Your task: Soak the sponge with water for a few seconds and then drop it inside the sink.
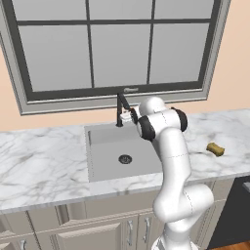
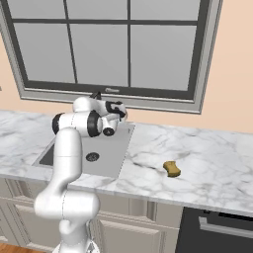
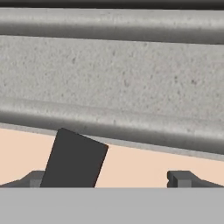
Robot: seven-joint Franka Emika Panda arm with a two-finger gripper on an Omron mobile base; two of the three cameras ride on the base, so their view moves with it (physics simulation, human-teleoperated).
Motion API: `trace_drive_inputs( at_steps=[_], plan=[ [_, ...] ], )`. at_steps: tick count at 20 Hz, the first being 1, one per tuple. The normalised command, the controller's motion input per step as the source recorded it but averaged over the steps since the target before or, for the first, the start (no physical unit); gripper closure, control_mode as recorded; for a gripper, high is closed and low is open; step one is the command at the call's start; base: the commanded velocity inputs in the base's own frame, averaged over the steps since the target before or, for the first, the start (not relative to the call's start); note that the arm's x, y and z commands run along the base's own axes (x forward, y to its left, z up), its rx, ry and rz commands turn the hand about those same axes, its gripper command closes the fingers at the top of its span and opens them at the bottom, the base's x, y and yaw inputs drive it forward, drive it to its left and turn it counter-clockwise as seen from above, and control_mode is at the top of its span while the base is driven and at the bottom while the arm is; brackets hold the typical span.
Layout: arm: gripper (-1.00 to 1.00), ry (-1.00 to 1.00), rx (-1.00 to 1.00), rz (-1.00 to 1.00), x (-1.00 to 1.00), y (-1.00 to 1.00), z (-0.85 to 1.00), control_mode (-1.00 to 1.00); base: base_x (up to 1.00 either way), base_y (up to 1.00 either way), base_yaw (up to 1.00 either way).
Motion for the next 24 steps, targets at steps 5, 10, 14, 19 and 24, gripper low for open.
trace_drive_inputs(
  at_steps=[5, 10, 14, 19, 24],
  plan=[
    [-1.00, 0.00, 0.00, -0.09, 0.06, -0.64, -0.31, -1.00, 0.00, 0.00, 0.00],
    [-1.00, 0.00, 0.00, -0.12, 0.01, -0.75, -0.36, -1.00, 0.00, 0.00, 0.00],
    [-1.00, 0.00, 0.00, -0.13, 0.00, -0.79, -0.44, -1.00, 0.00, 0.00, 0.00],
    [-1.00, 0.01, 0.00, -0.14, 0.00, -0.73, -0.48, -1.00, 0.00, 0.00, 0.00],
    [-1.00, 0.00, 0.02, -0.09, -0.01, -0.52, -0.07, -1.00, 0.00, 0.00, 0.00]
  ],
)
